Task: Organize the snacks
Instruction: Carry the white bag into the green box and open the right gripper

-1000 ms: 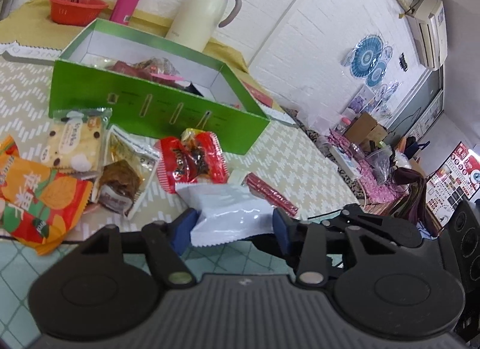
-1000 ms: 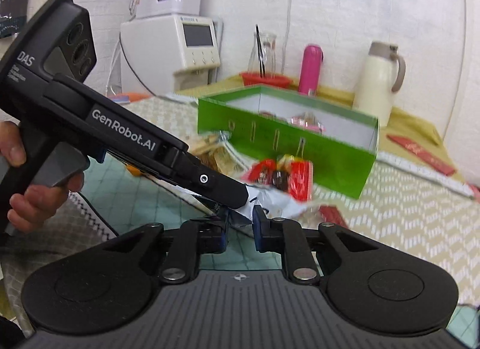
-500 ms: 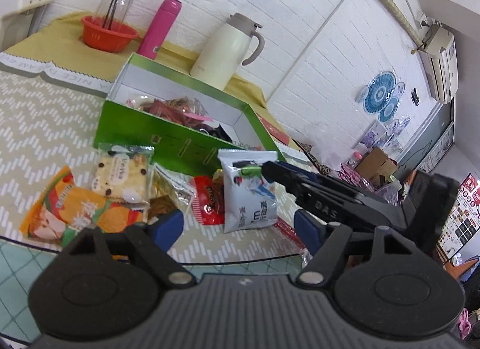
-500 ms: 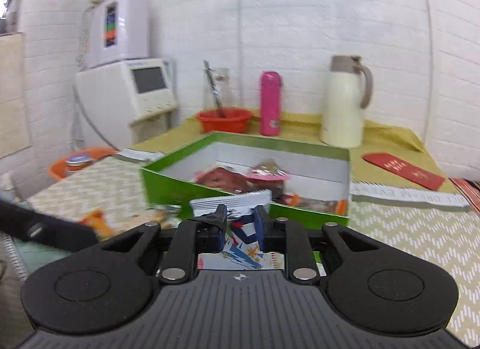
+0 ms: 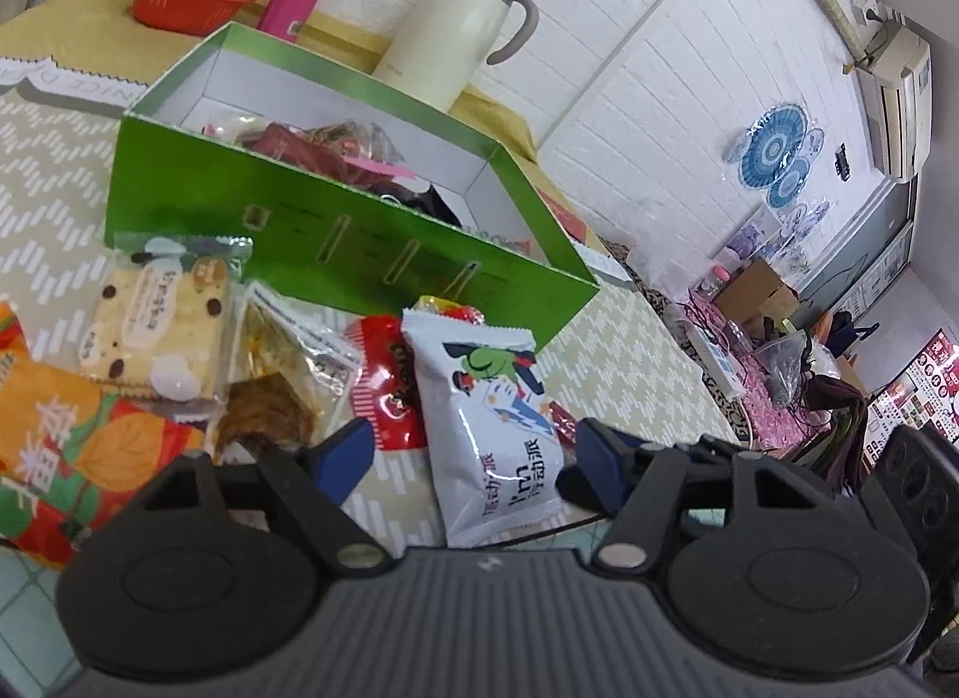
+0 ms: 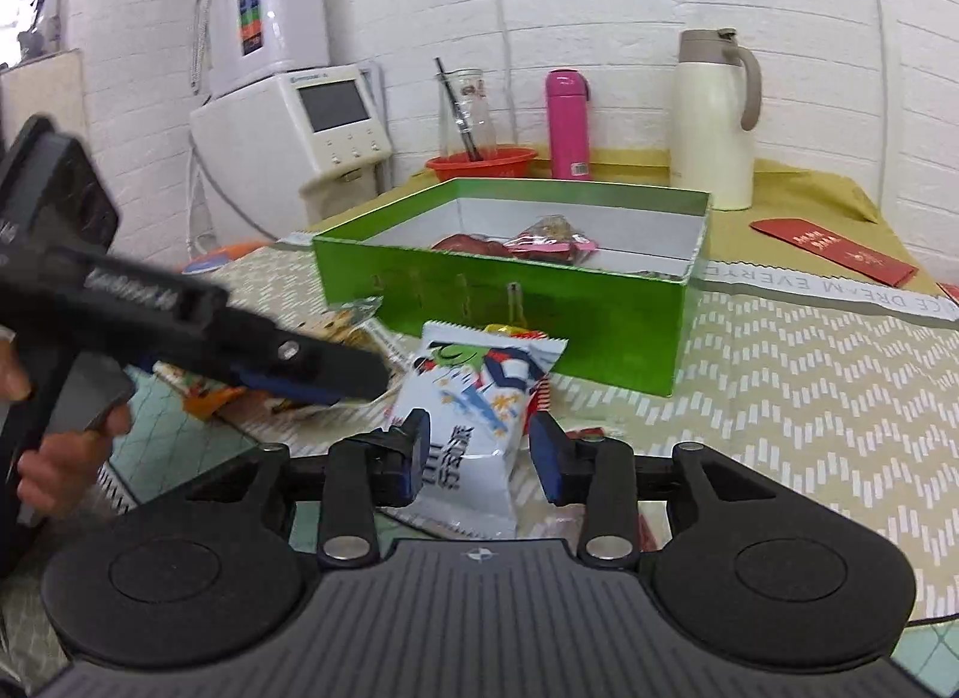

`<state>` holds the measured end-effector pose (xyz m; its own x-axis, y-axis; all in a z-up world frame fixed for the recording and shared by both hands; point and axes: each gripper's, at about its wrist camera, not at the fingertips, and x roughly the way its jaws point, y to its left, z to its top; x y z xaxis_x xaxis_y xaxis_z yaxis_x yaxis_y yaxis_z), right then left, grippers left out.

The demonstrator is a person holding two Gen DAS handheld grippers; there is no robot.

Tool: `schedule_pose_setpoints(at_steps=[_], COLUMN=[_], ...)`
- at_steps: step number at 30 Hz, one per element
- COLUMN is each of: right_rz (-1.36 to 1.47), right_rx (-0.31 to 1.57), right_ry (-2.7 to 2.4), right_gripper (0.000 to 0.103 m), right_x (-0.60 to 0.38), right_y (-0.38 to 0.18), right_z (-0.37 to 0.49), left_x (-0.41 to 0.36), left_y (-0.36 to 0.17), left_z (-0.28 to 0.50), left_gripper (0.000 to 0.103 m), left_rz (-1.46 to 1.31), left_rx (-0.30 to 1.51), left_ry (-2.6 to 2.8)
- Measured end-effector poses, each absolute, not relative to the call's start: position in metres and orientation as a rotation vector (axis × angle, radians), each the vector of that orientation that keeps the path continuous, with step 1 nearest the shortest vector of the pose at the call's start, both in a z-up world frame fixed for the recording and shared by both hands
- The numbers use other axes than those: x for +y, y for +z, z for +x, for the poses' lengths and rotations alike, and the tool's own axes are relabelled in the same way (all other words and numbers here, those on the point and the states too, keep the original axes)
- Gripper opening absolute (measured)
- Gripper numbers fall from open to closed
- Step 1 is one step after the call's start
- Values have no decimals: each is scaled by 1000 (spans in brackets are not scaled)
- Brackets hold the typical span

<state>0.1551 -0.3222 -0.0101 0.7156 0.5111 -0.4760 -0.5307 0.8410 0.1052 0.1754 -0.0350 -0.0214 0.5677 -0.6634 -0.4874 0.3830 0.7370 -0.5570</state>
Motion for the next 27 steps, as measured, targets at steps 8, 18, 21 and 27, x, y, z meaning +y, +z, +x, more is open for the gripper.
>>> schedule_pose_setpoints(at_steps=[8,18,21,27], right_rz=[-97,-104,-124,-111], right_rx=[568,561,498,377], right_ry=[572,558,552,534], right_gripper=[94,51,50,49], right_x=[-307,-303,-303,-307], right_y=[-24,-14,3,37], right_z=[166,153,144,157], left_x=[-54,-58,-57,-62], left_y=[-29,-17,5,48], left_z=[183,163,152,164], left_gripper=[46,25,25,25], left_rz=[-342,-298,-280,-258], left_rx=[778,748,677,570], left_ry=[-644,-649,-653,-657])
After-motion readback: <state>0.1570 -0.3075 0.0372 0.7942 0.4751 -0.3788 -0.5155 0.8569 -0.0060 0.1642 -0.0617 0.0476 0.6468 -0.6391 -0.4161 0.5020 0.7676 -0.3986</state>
